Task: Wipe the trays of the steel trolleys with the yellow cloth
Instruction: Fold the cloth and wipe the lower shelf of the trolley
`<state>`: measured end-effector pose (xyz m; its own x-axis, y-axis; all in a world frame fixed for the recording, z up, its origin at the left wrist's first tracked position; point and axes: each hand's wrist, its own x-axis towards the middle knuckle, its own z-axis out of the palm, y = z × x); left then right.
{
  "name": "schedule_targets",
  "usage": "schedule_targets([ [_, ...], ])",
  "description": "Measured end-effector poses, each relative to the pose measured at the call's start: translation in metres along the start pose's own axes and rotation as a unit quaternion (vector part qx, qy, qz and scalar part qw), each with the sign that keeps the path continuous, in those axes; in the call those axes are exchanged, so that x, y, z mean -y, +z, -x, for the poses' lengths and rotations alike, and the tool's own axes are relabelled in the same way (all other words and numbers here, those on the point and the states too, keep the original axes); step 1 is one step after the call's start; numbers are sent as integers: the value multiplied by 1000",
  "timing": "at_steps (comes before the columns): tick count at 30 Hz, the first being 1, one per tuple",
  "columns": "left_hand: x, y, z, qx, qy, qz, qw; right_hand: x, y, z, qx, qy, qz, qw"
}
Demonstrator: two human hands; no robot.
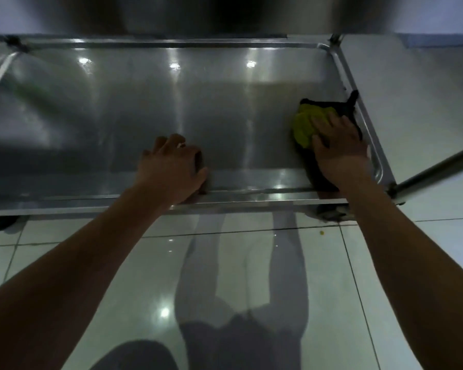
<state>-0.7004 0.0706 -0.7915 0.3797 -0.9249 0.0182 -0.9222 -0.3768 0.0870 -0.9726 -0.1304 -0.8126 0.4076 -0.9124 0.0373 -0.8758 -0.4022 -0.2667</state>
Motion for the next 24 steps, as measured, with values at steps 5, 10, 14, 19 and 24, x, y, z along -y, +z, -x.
schedule_targets([
  [5,8,-2,-26,48,-28,7,998,-28,-11,-11,-1,47,25,999],
  [10,14,-1,-31,67,-17,-8,998,0,-8,-21,-9,43,-16,999],
  [14,13,1,-32,66,-8,-19,998,49,3,-37,18,0,-44,999],
  [19,13,4,-28,66,-12,4,998,144,38,-48,29,-88,-83,992],
  [24,17,6,-25,59,1,27,998,215,62,-59,88,-199,-111,970],
])
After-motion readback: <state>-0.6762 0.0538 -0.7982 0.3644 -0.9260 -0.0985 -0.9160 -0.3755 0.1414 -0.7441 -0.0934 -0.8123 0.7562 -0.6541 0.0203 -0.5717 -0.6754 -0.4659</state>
